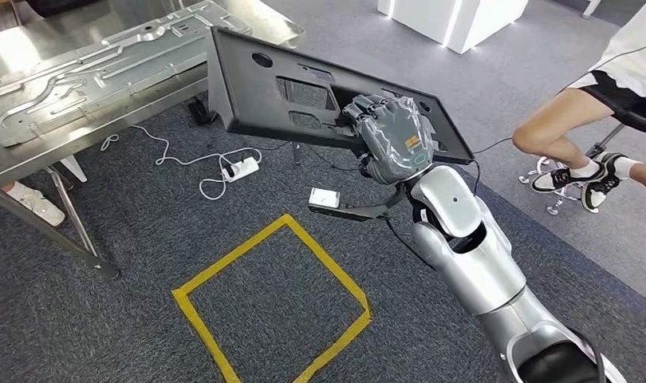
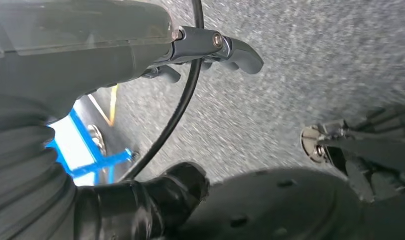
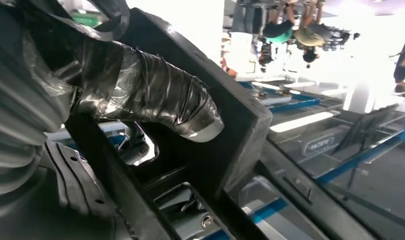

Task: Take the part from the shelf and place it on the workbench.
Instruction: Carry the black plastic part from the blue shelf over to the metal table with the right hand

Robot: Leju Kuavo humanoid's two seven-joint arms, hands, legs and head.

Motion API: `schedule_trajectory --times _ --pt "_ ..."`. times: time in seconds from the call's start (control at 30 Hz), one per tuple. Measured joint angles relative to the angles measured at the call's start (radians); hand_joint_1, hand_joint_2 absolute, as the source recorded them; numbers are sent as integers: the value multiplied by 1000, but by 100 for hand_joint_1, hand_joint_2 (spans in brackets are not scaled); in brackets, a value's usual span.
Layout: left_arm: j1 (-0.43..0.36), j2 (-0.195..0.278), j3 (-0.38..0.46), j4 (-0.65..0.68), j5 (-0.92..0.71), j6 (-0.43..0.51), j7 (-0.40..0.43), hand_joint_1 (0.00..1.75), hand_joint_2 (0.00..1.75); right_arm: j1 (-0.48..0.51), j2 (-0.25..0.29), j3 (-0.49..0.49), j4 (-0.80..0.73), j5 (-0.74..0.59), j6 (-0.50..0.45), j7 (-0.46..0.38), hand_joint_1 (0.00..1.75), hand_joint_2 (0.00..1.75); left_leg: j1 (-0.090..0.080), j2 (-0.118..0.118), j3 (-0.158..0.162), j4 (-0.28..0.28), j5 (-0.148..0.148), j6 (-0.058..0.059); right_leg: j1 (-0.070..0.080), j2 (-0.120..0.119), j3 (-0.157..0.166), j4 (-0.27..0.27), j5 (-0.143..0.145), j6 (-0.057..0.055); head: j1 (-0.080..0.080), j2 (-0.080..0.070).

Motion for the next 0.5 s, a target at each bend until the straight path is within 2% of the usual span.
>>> schedule_trajectory --times 0.03,0.07,0.13,0.17,0.2,0.3,0.33,0.37,0.4,0.47,0.5 --pt "1 0 0 0 0 0 0 0 175 0 0 0 2 1 1 0 175 175 1 3 -12 -12 8 -1 0 -8 13 0 -11 2 0 0" --pt "3 0 0 0 0 0 0 0 175 0 0 0 3 1 2 0 175 175 2 8 -8 -57 39 0 0 -16 28 0 -22 4 0 0" --pt "9 0 1 0 0 0 0 0 175 -1 1 0 5 2 4 0 175 175 -1 36 18 -182 139 7 1 -31 52 0 -46 12 0 0" --pt "10 0 1 0 0 0 0 0 175 -2 2 0 7 3 5 0 175 175 -5 49 29 -227 173 12 2 -37 62 0 -58 19 0 0" --pt "10 0 2 1 0 1 0 0 175 -3 3 0 8 4 6 0 175 175 -10 55 35 -250 192 17 5 -43 71 -2 -67 27 0 0" --pt "8 0 2 1 0 2 0 0 175 -9 6 0 10 5 9 0 175 175 -11 28 60 -264 183 34 2 -46 87 19 -68 49 0 0" --pt "7 0 2 1 0 2 0 0 175 -12 7 0 11 5 9 0 175 175 -10 20 74 -269 178 40 -1 -34 75 54 -62 52 0 0" --pt "5 0 2 1 0 3 0 0 175 -15 7 0 11 5 9 0 175 175 -9 11 88 -273 173 46 -4 -19 47 102 -61 54 1 0" --pt "3 0 2 1 0 3 0 0 175 -16 8 0 12 5 9 0 175 175 -8 2 99 -275 167 51 -5 -2 7 160 -70 54 1 0" --pt "0 0 2 1 0 3 -1 0 175 -15 8 0 14 5 9 0 175 175 -10 -19 117 -276 150 56 -3 14 -81 262 -125 53 2 0" --pt "-1 0 2 1 0 2 -1 0 175 -13 8 0 16 5 10 0 175 175 -11 -32 128 -276 141 57 -1 15 -114 283 -155 52 2 0"
